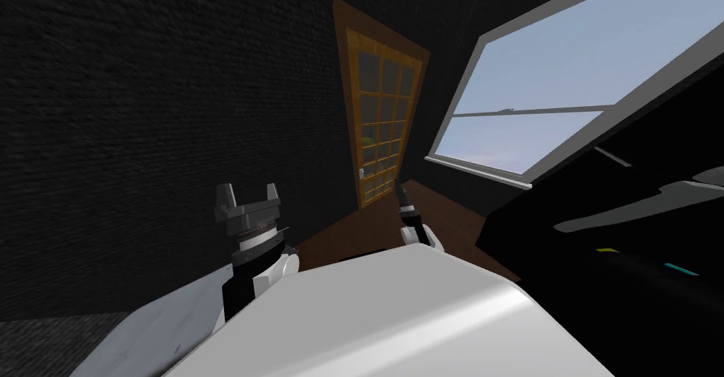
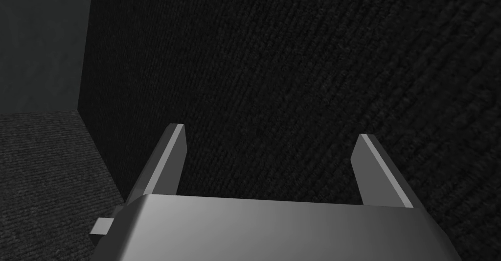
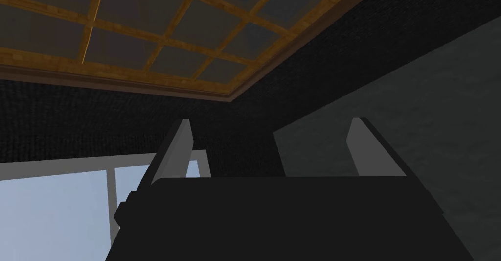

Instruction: Pull the door open

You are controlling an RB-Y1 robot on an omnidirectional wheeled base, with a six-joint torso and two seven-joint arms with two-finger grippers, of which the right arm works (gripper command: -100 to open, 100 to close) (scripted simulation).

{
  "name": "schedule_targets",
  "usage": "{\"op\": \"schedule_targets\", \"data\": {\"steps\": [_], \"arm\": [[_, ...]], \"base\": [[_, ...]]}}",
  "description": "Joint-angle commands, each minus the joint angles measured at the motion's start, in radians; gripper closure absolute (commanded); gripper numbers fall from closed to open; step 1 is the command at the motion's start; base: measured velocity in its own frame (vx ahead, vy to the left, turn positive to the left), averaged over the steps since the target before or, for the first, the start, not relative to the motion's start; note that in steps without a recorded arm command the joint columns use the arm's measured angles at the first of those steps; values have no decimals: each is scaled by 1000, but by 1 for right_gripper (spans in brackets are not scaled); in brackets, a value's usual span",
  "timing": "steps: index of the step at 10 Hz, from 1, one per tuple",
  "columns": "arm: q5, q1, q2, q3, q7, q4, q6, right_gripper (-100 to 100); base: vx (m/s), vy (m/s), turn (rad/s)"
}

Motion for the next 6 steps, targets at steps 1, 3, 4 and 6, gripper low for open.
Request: {"op": "schedule_targets", "data": {"steps": [1,3,4,6], "arm": [[12,-14,-6,-1,39,46,-9,-100],[27,-36,-13,-2,86,103,-23,-100],[34,-48,-16,-3,109,140,-30,-100],[49,-70,-21,-5,157,200,-45,-100]], "base": [[99,-15,42],[98,-10,43],[90,-4,35],[99,-11,48]]}}
